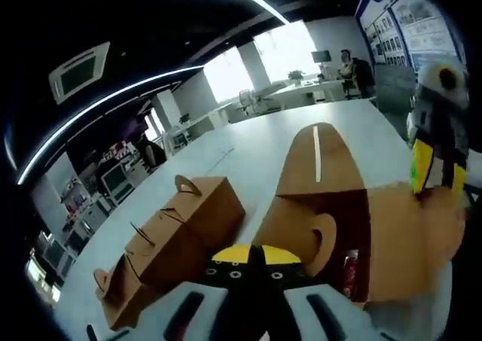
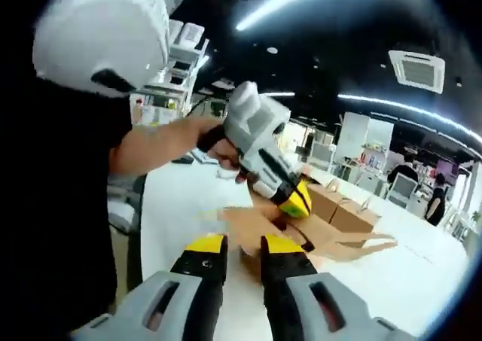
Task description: Pick up one paper box from the group, open the paper box, and remove the item inside
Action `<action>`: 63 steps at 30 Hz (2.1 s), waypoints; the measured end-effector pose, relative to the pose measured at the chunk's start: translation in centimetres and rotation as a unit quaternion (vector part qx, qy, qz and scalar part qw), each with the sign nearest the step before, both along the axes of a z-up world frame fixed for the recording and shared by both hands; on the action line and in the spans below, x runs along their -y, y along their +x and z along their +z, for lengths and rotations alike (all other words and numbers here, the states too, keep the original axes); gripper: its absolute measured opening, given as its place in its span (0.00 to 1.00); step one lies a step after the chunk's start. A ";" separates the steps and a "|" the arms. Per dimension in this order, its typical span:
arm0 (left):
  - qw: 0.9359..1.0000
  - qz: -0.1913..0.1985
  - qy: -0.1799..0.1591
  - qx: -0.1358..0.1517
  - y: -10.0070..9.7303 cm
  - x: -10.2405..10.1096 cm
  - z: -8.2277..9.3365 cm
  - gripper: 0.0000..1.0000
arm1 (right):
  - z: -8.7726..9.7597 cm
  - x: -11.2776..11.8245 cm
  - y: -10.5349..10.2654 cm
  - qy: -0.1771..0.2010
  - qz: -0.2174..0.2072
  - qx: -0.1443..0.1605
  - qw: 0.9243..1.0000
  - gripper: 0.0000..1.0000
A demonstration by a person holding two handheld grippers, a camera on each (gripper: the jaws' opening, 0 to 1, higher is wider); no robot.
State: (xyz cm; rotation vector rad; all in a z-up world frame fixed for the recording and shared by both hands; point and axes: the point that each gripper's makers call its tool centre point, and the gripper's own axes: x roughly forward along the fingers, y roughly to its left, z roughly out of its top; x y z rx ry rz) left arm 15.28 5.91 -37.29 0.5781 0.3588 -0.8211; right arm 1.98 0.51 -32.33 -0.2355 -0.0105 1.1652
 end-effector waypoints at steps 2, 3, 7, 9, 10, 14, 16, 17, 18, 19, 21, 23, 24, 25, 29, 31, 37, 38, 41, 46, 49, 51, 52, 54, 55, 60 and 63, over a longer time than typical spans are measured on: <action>1.000 -0.004 0.006 -0.005 -0.1 0.2 -0.4 0.08 | 2.3 0.5 0.7 0.051 -0.002 -0.003 0.999 0.19; 1.000 -0.006 0.009 -0.007 -0.2 0.3 -0.6 0.08 | 2.6 0.6 0.9 0.058 -0.002 -0.003 0.998 0.19; 0.999 -0.013 0.021 -0.024 -0.6 0.9 -1.5 0.07 | 5.1 2.6 4.6 0.105 -0.049 0.005 0.993 0.19; 0.999 -0.013 0.025 -0.027 -0.8 1.2 -1.8 0.07 | 3.7 2.4 5.8 0.073 -0.058 -0.002 0.996 0.19; 0.999 -0.015 0.027 -0.027 -0.9 1.3 -1.9 0.08 | 3.0 2.2 6.0 0.062 -0.055 -0.009 0.997 0.19; 0.999 -0.011 0.021 -0.030 -1.2 1.5 -1.9 0.08 | 0.0 -0.6 5.6 0.033 -0.011 -0.050 0.998 0.18; 0.999 -0.007 0.011 -0.036 -1.3 1.4 -1.8 0.08 | -1.6 -1.5 5.4 0.008 0.000 -0.056 0.998 0.18; 0.999 -0.006 0.005 -0.038 -1.4 1.4 -1.7 0.09 | -2.3 -1.6 5.7 -0.012 -0.006 -0.050 0.999 0.18; 0.999 -0.005 -0.005 -0.042 -1.5 1.5 -1.7 0.09 | -3.0 -1.7 6.1 -0.029 -0.013 -0.046 0.998 0.18; 0.999 -0.003 -0.012 -0.045 -1.6 1.5 -1.6 0.09 | -3.2 -1.7 6.1 -0.035 -0.014 -0.046 0.998 0.18; 0.998 -0.002 -0.029 -0.048 -1.7 1.5 -1.5 0.09 | -3.9 -2.0 6.2 -0.034 -0.008 -0.062 0.997 0.18; 0.998 0.001 -0.039 -0.050 -1.7 1.5 -1.4 0.09 | -3.6 -2.1 6.4 -0.021 -0.005 -0.071 0.997 0.17; 0.998 0.002 -0.046 -0.051 -1.8 1.5 -1.3 0.10 | -3.7 -2.0 6.5 -0.021 -0.006 -0.073 0.997 0.16; 0.997 0.004 -0.053 -0.053 -1.8 1.5 -1.2 0.10 | -3.6 -2.0 6.6 -0.020 -0.009 -0.074 0.997 0.15; 0.995 0.009 -0.085 -0.058 -2.0 1.4 -0.5 0.18 | -3.7 -2.0 6.8 -0.021 -0.011 -0.079 0.997 0.14; 0.993 0.015 -0.111 -0.047 -1.7 1.1 0.6 0.20 | -3.7 -2.0 6.8 -0.021 -0.012 -0.080 0.997 0.14; 0.988 -0.007 -0.155 -0.009 -2.3 0.0 4.1 0.21 | -3.6 -2.1 6.9 -0.024 -0.015 -0.080 0.996 0.14; 0.990 -0.017 -0.138 0.003 -2.4 -0.4 4.4 0.25 | -3.7 -2.2 6.9 -0.030 -0.017 -0.076 0.997 0.14; 0.998 -0.021 -0.061 0.028 -2.3 -1.5 3.9 0.50 | -3.7 -2.1 7.2 -0.039 -0.029 -0.064 0.997 0.17; 0.996 -0.058 0.047 0.043 -3.5 -1.5 1.9 0.44 | -3.4 -1.5 8.5 -0.046 -0.071 -0.033 0.996 0.31; 0.994 -0.069 0.061 0.057 -3.3 -1.1 1.8 0.43 | -3.3 -1.1 9.0 -0.040 -0.089 -0.038 0.994 0.40; 0.993 -0.068 0.070 0.063 -2.9 -1.0 1.7 0.43 | -3.3 -0.6 9.5 -0.037 -0.103 -0.038 0.993 0.47; 0.993 -0.068 0.072 0.064 -2.9 -0.9 1.7 0.43 | -3.3 -0.5 9.6 -0.036 -0.106 -0.038 0.993 0.49; 0.992 -0.073 0.079 0.065 -2.8 -0.7 1.6 0.43 | -3.3 -0.2 9.8 -0.032 -0.112 -0.042 0.992 0.55; 0.992 -0.075 0.083 0.066 -2.8 -0.6 1.5 0.42 | -3.3 -0.1 9.9 -0.030 -0.114 -0.044 0.992 0.55; 0.986 -0.090 0.116 0.073 -2.7 -0.1 1.2 0.41 | -3.6 -0.2 10.1 -0.019 -0.108 -0.066 0.992 0.53; 0.982 -0.096 0.140 0.083 -2.5 0.1 1.1 0.43 | -3.7 -0.2 10.3 -0.015 -0.109 -0.077 0.991 0.54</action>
